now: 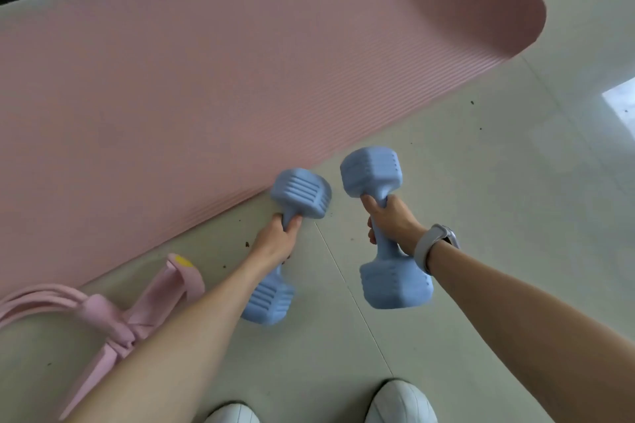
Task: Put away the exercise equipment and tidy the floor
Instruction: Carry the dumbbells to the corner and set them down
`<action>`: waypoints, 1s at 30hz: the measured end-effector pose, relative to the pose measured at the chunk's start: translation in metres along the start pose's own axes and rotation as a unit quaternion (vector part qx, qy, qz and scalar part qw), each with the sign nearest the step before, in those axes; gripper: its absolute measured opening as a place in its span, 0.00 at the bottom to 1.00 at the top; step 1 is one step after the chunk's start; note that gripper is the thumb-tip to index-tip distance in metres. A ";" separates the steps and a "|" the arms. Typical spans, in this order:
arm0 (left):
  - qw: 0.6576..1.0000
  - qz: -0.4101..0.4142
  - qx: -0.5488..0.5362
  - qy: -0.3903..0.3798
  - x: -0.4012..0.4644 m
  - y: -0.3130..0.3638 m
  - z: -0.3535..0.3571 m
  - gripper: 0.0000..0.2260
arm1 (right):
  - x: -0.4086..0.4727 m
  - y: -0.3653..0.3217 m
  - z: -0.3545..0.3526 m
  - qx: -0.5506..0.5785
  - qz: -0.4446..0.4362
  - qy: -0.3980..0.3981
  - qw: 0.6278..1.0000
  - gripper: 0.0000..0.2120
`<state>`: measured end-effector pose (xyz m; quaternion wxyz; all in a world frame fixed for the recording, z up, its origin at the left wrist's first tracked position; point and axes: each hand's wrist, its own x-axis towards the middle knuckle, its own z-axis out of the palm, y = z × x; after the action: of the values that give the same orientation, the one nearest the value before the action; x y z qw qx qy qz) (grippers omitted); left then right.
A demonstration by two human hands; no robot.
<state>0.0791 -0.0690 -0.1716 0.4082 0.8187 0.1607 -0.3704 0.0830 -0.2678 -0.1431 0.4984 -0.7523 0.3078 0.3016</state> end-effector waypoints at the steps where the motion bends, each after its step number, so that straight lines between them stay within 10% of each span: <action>1: 1.000 -0.005 0.007 0.000 -0.015 0.001 -0.003 0.13 | -0.015 0.003 -0.003 0.006 0.006 0.000 1.000 0.14; 11: 0.983 -0.068 0.141 -0.093 -0.207 0.074 -0.059 0.16 | -0.226 -0.009 -0.076 -0.030 0.113 -0.077 0.990 0.09; 30: 0.989 -0.082 0.102 -0.075 -0.418 0.470 -0.086 0.17 | -0.465 -0.157 -0.406 0.128 0.147 0.002 0.981 0.12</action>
<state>0.1041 -0.2740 0.4293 0.3020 0.8099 0.1573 -0.4777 -0.0290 -0.5231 0.4296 0.5405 -0.6290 0.4521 0.3284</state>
